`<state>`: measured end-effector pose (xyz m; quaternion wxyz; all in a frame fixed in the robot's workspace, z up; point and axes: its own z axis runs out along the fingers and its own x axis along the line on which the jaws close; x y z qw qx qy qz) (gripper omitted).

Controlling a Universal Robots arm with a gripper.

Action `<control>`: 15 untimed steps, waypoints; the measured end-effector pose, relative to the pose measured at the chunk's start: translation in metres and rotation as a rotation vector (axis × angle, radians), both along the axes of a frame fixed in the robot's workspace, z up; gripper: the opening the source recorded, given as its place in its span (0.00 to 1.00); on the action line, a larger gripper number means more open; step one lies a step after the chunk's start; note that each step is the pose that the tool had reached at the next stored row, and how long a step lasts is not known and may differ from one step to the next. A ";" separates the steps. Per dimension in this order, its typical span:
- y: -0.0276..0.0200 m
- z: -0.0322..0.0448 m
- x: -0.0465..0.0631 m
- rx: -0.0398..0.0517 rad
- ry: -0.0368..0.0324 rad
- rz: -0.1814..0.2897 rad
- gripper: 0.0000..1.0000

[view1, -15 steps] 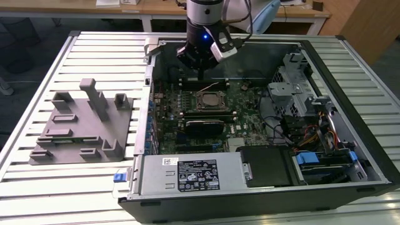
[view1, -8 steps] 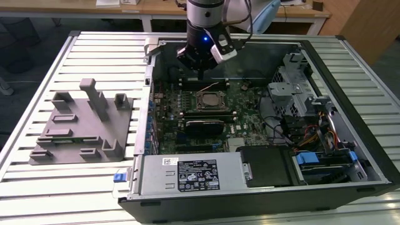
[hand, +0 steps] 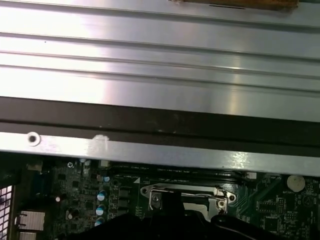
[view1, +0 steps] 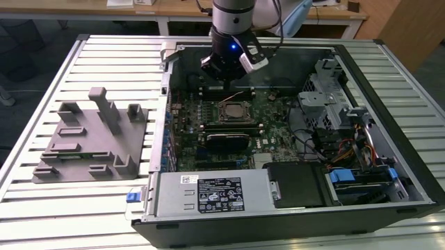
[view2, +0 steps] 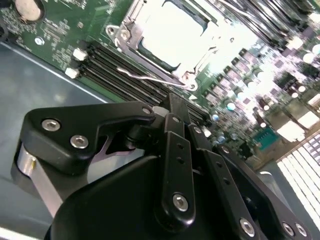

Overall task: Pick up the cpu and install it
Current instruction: 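Install the first cpu locking lever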

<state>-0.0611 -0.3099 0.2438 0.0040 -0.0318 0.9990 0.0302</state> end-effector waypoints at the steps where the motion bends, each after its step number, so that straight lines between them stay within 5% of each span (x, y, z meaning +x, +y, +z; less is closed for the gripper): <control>1: 0.0000 -0.0016 0.002 0.0000 0.0000 0.000 0.11; 15: 0.0000 -0.0127 0.008 -0.0001 0.0000 0.000 0.11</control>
